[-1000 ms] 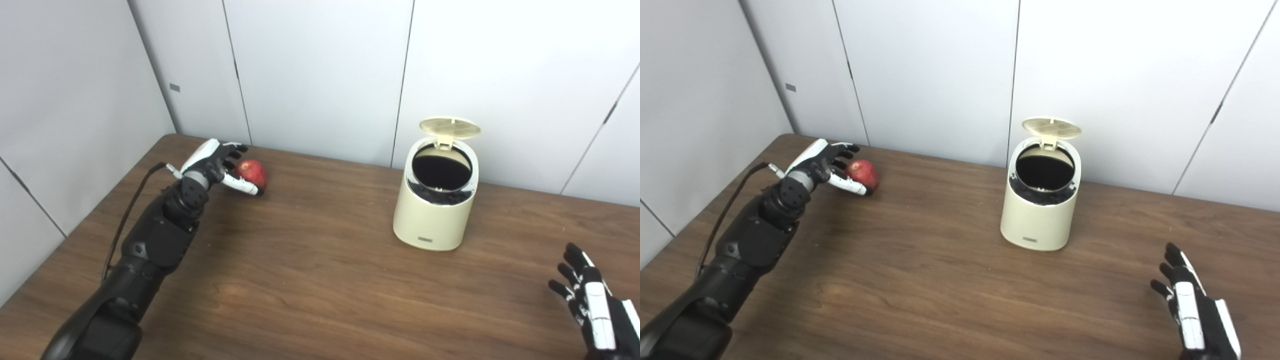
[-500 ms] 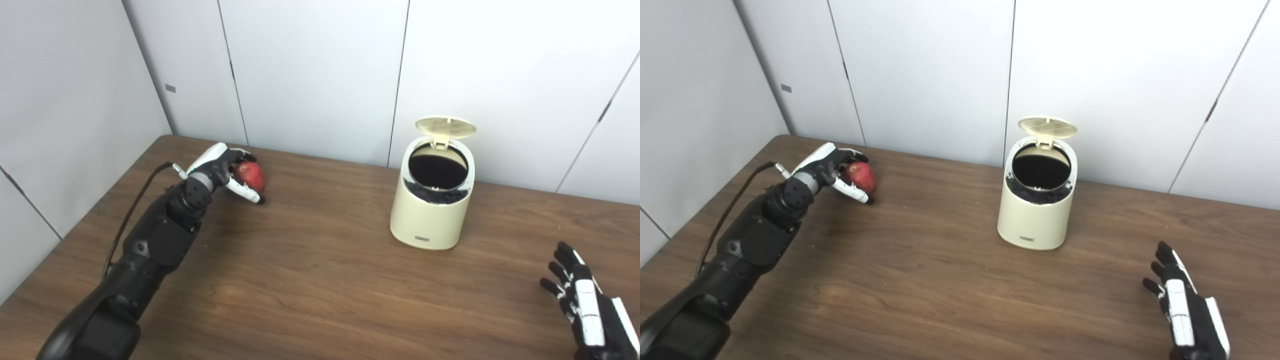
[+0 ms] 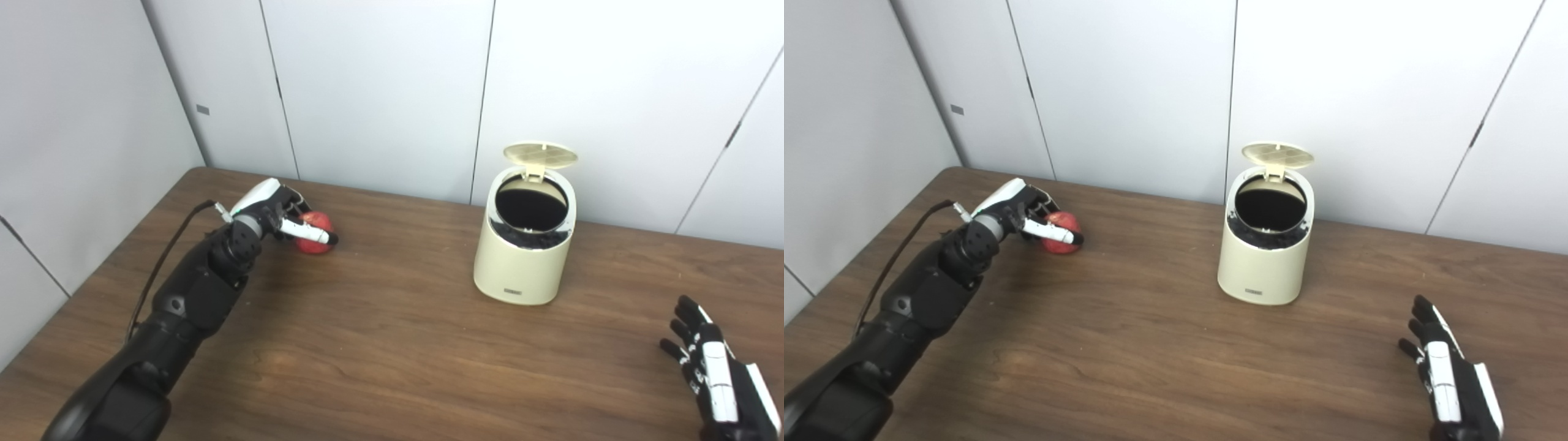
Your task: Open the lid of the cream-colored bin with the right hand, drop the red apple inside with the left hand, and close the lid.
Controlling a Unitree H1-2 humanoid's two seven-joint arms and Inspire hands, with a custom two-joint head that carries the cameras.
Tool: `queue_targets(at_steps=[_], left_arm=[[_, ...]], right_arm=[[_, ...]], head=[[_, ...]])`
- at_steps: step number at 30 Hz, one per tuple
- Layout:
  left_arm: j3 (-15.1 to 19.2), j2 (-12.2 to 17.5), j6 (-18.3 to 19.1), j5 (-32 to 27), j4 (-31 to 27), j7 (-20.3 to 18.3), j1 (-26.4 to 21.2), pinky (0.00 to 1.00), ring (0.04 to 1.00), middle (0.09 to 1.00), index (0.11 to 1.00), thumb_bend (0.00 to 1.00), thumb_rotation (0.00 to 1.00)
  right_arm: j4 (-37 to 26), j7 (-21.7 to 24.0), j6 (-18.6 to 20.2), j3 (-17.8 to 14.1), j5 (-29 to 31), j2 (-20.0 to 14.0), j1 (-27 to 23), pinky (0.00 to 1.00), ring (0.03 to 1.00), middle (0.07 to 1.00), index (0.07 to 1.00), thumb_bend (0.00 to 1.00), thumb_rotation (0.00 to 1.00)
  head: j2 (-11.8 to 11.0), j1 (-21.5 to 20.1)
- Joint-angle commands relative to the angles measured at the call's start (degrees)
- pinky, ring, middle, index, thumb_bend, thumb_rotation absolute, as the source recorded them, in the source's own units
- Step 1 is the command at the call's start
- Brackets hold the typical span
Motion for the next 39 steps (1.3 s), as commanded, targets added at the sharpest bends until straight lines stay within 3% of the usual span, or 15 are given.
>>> queue_targets(at_steps=[1, 6, 9, 11, 16, 21, 24, 29, 39], left_arm=[[0.91, 1.34, -0.52, 0.86, -1.79, 1.82, -2.88, 0.46, 0.435, 0.52, 0.471, 0.5, 0.0], [1.92, 1.34, -1.48, 0.28, -2.83, 2.43, -2.2, 0.47, 0.437, 0.515, 0.473, 0.5, 0.0], [3.11, 1.0, -1.68, 0.02, -6.71, 3.02, -0.83, 0.43, 0.418, 0.502, 0.487, 0.5, 0.0], [4.05, 0.49, -1.84, -0.12, -9.05, 3.79, -0.03, 0.46, 0.439, 0.506, 0.479, 0.5, 0.0], [7.58, -3.07, -2.63, -1.75, -15.8, 6.7, 2.47, 0.46, 0.441, 0.486, 0.492, 0.5, 0.0], [9.72, -8.5, -3.42, -2.86, -22.18, 10.12, 4.44, 0.48, 0.452, 0.503, 0.478, 0.5, 0.0], [9.4, -10.93, -3.27, -2.05, -25.97, 10.89, 5.08, 0.45, 0.436, 0.488, 0.491, 0.5, 0.0], [6.91, -12.86, -6.35, 0.58, -29.51, 11.7, 5.03, 0.34, 0.416, 0.455, 0.509, 0.48, 0.0], [2.42, -17.01, -9.43, 7.37, -36.68, 12.55, 4.8, 0.33, 0.441, 0.525, 0.502, 0.47, 0.0]], right_arm=[[-0.87, -0.02, -2.98, -0.38, 0.79, -0.16, -1.39, 0.87, 0.935, 0.943, 0.913, 0.56, 0.98], [-0.03, 0.19, -4.0, -0.31, 1.19, -0.22, -1.42, 0.88, 0.932, 0.936, 0.91, 0.57, 0.99], [0.29, -0.01, -4.05, -0.18, 1.22, 0.02, -1.48, 0.88, 0.927, 0.929, 0.906, 0.58, 0.98], [0.57, -0.29, -4.07, -0.08, 0.97, 0.23, -1.57, 0.87, 0.922, 0.923, 0.903, 0.58, 0.98], [0.35, -1.35, -3.52, 0.35, -0.33, 0.73, -1.61, 0.87, 0.919, 0.919, 0.899, 0.55, 0.99], [0.39, -1.97, -4.37, 0.25, -0.36, 1.35, -1.81, 0.87, 0.92, 0.923, 0.899, 0.54, 0.99], [0.41, -1.93, -4.33, 0.0, 0.32, 1.58, -1.94, 0.87, 0.921, 0.927, 0.907, 0.53, 0.98], [0.42, -2.27, -4.12, -0.06, 0.36, 1.95, -2.46, 0.88, 0.918, 0.925, 0.913, 0.53, 0.97], [0.66, -3.25, -4.88, 0.72, -1.04, 2.76, -3.04, 0.88, 0.925, 0.929, 0.9, 0.55, 0.98]], head=[[0.03, 0.02], [-0.3, -1.6], [-0.54, -2.98], [-0.64, -3.4], [-0.93, -4.99], [-1.03, -6.65], [-0.66, -7.76], [-0.46, -9.46], [-0.09, -12.33]])
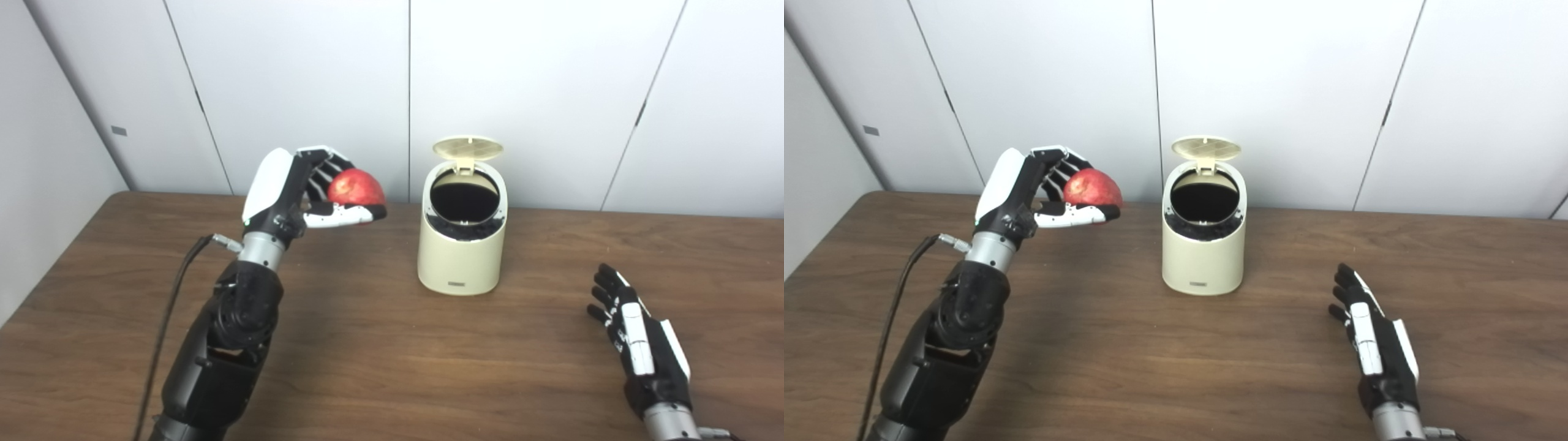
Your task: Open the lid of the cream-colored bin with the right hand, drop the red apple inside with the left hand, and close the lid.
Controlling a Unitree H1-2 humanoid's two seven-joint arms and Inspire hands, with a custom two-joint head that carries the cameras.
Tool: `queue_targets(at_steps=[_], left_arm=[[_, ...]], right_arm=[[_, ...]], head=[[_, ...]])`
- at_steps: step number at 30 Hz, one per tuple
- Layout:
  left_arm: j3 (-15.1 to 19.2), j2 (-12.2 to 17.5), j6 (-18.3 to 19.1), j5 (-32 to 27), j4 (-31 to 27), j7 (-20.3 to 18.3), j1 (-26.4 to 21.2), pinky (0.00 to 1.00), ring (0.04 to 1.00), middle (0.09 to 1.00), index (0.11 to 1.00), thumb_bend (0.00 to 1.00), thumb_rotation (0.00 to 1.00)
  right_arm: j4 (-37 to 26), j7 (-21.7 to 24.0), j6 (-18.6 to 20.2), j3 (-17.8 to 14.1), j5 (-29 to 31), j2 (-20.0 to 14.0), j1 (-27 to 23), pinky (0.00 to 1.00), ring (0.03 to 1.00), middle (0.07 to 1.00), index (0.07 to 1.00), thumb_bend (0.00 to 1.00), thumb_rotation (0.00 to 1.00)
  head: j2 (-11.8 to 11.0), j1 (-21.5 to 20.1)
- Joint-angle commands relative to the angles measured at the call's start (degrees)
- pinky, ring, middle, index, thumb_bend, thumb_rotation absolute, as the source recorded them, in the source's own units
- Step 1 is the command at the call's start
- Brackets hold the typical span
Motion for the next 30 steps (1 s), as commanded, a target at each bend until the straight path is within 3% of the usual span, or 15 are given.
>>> queue_targets(at_steps=[1, 19, 30], left_arm=[[-0.37, 0.33, -2.05, 2.09, -3.45, 0.83, -2.67, 0.33, 0.438, 0.529, 0.503, 0.47, 0.0], [-5.89, -6.36, -8.12, 7.03, -2.24, 1.52, -6.75, 0.35, 0.415, 0.502, 0.517, 0.48, 0.0], [-7.58, -10.26, -8.76, 9.32, -0.25, 1.45, -8.96, 0.32, 0.424, 0.537, 0.513, 0.47, 0.0]], right_arm=[[-1.91, -0.46, -2.47, -0.05, -0.4, 0.16, -1.76, 0.88, 0.922, 0.925, 0.894, 0.55, 0.97], [-0.75, -1.86, -3.28, -0.07, -1.07, 0.93, -2.49, 0.89, 0.924, 0.923, 0.932, 0.53, 0.98], [0.06, -2.03, -3.77, -0.1, -1.27, 0.84, -2.51, 0.9, 0.926, 0.922, 0.936, 0.54, 0.98]], head=[[0.1, -0.07], [-0.13, -1.48], [-0.09, -1.36]])
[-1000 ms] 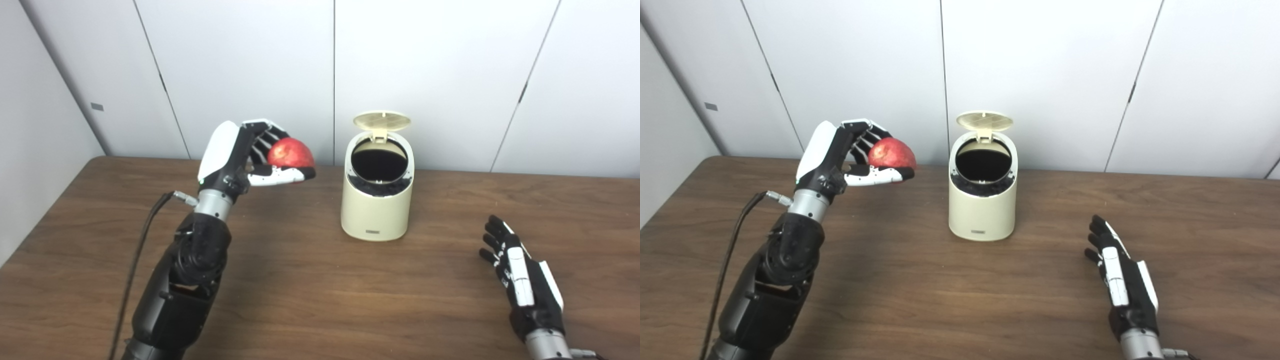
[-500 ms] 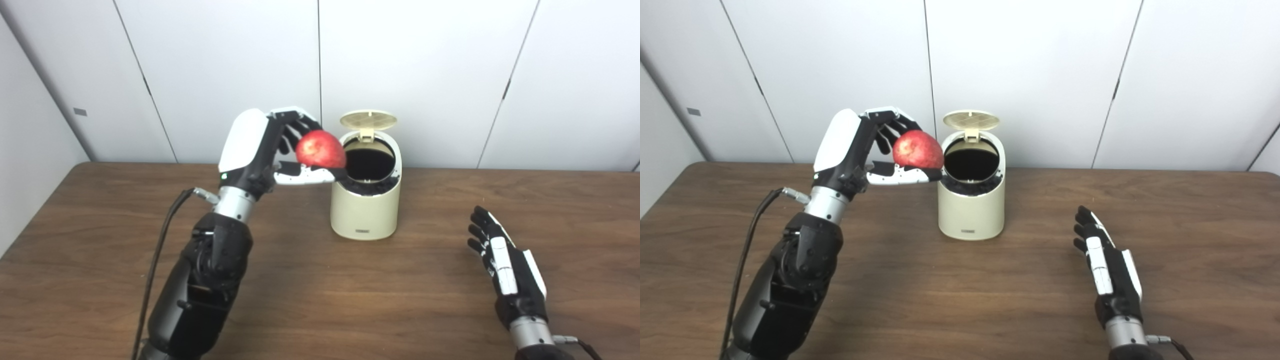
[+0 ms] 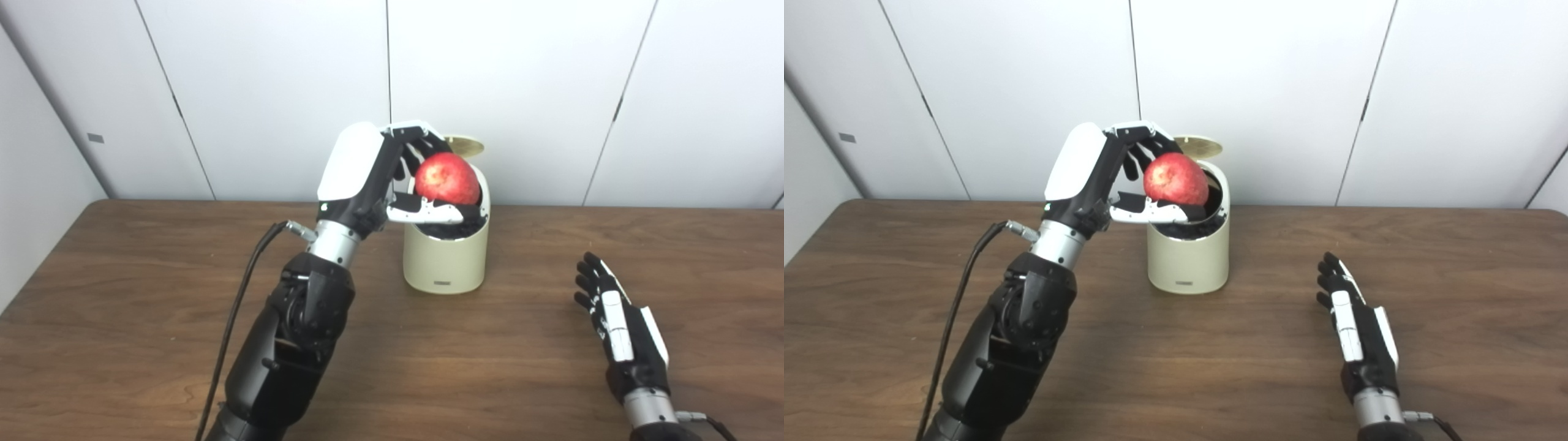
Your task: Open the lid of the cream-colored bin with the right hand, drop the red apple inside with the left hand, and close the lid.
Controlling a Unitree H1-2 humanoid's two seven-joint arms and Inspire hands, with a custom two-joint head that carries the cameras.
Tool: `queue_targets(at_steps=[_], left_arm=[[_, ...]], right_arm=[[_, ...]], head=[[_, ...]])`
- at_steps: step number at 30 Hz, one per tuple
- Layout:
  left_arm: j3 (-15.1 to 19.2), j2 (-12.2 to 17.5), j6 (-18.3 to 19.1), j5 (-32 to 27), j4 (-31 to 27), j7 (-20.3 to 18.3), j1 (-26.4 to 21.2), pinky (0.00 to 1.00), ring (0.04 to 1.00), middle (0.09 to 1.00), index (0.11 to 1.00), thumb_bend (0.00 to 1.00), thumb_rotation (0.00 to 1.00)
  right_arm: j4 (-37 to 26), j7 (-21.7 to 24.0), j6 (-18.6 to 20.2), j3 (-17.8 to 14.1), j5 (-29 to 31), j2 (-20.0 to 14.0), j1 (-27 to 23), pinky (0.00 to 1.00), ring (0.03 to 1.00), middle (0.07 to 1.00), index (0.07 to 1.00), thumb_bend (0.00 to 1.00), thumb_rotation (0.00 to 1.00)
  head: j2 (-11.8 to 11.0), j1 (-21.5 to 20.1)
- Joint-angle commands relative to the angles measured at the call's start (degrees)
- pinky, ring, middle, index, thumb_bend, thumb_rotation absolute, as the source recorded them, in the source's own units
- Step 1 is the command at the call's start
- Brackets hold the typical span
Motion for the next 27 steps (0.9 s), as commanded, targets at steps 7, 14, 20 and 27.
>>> queue_targets(at_steps=[7, 14, 20, 27], left_arm=[[0.43, -1.2, -2.32, 1.0, 1.73, 1.67, -3.58, 0.32, 0.425, 0.549, 0.513, 0.47, 0.0], [1.01, -0.8, -3.72, 1.25, 4.56, 2.81, -3.95, 0.32, 0.425, 0.554, 0.508, 0.47, 0.0], [0.59, 0.06, -5.36, 2.76, 7.23, 4.62, -4.61, 0.3, 0.404, 0.554, 0.505, 0.47, 0.0], [0.51, 0.2, -5.01, 4.0, 11.65, 5.54, -6.55, 0.31, 0.41, 0.557, 0.508, 0.47, 0.0]], right_arm=[[-1.61, -0.66, -2.91, -0.1, -0.5, -0.08, -1.43, 0.9, 0.926, 0.926, 0.949, 0.52, 0.99], [-1.53, -0.59, -3.57, -0.08, -0.54, -0.15, -1.4, 0.9, 0.927, 0.926, 0.951, 0.53, 0.99], [-0.94, -0.6, -3.99, -0.33, 0.09, -0.03, -1.57, 0.9, 0.92, 0.921, 0.949, 0.54, 0.97], [-1.3, -0.63, -3.97, 0.02, -0.29, -0.19, -1.31, 0.9, 0.919, 0.919, 0.951, 0.54, 0.97]], head=[[0.14, -0.17], [0.31, -0.4], [0.29, -0.28], [0.13, -0.52]])
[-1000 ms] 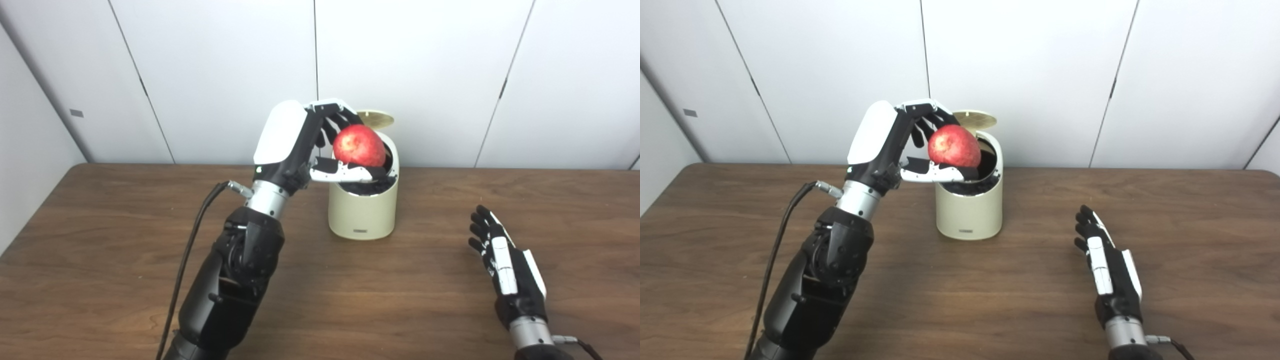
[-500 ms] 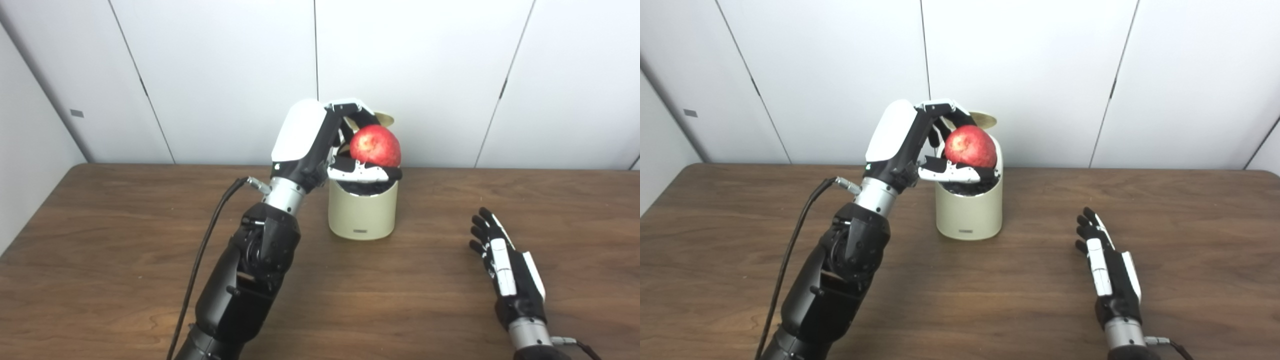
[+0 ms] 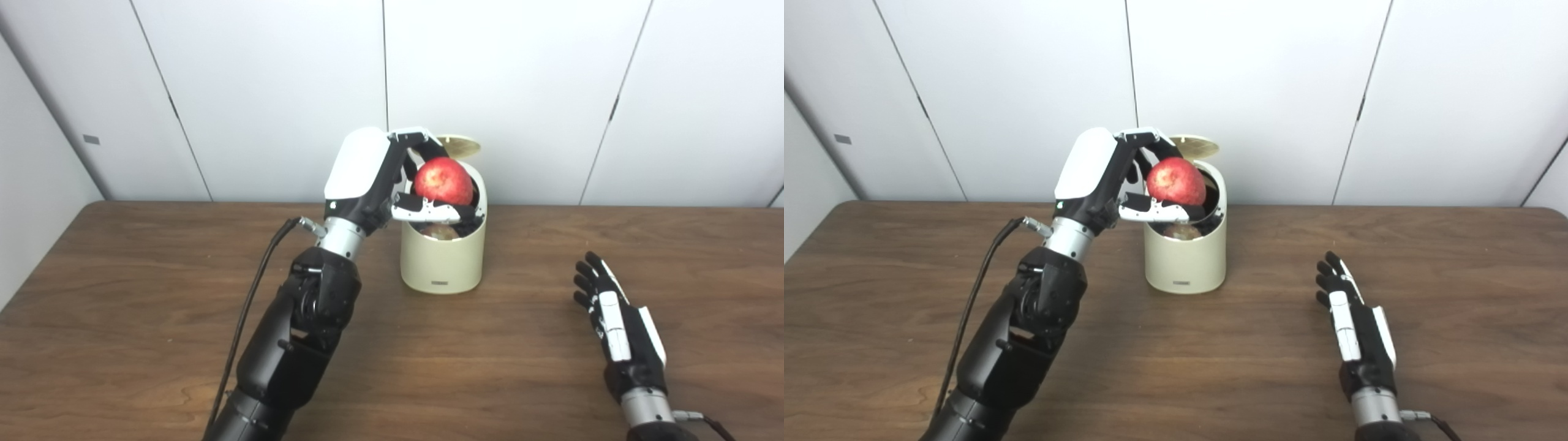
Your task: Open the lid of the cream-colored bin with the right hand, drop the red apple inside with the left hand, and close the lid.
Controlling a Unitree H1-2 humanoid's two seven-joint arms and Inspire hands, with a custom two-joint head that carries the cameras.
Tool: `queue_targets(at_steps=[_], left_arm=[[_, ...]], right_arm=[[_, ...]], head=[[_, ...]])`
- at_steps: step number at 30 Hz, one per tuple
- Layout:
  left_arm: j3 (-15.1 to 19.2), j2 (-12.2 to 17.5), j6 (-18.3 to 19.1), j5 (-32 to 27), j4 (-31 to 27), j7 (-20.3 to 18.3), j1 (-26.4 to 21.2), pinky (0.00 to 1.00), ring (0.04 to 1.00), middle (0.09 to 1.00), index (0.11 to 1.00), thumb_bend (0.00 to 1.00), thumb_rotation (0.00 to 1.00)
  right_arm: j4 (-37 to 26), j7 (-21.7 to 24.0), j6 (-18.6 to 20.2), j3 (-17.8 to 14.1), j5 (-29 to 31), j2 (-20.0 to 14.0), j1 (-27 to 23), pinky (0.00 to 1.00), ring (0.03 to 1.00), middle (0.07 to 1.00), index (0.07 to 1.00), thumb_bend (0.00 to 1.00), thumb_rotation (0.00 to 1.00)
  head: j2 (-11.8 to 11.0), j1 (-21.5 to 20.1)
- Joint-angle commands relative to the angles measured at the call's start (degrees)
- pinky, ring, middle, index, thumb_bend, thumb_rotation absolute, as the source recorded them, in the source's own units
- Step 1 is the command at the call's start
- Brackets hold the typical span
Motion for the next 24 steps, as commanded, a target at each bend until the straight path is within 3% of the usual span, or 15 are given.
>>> queue_targets(at_steps=[1, 13, 24], left_arm=[[0.02, 0.04, -0.73, 1.27, 0.18, 1.81, -4.27, 0.31, 0.41, 0.554, 0.509, 0.47, 0.0], [-1.29, -2.23, -0.33, 2.24, 7.19, 3.56, -8.48, 0.32, 0.401, 0.517, 0.511, 0.47, 0.0], [-3.28, -1.89, -0.71, 3.87, 10.99, 5.51, -9.37, 0.34, 0.397, 0.517, 0.516, 0.47, 0.0]], right_arm=[[-1.92, -0.06, -2.34, 0.06, -0.36, -0.1, -1.27, 0.9, 0.917, 0.917, 0.95, 0.55, 0.97], [-2.0, 0.23, -2.33, -0.09, -0.06, -0.21, -1.12, 0.9, 0.924, 0.923, 0.955, 0.52, 0.98], [-2.24, 0.06, -2.19, -0.15, 0.11, -0.14, -1.06, 0.9, 0.919, 0.917, 0.954, 0.51, 0.98]], head=[[0.04, -0.08], [0.16, 0.46], [0.32, 0.59]])
